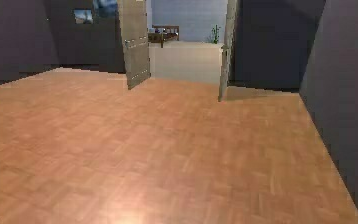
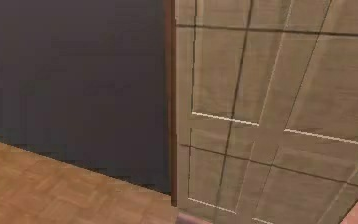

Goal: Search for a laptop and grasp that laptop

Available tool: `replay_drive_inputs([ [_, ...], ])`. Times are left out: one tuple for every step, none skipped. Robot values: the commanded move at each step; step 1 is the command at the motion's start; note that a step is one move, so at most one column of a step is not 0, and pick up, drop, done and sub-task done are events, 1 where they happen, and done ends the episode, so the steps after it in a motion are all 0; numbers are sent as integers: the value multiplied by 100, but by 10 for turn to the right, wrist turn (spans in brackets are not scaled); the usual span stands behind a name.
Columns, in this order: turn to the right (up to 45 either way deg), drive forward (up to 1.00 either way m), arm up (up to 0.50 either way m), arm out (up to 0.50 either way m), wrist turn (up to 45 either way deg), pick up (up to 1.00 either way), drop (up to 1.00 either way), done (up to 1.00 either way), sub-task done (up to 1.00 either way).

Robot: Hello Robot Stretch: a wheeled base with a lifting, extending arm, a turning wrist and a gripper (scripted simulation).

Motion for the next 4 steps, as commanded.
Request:
replay_drive_inputs([
  [0,100,0,0,0,0,0,0,0],
  [0,100,0,0,0,0,0,0,0],
  [0,100,0,0,0,0,0,0,0],
  [150,0,0,0,0,0,0,0,0],
])
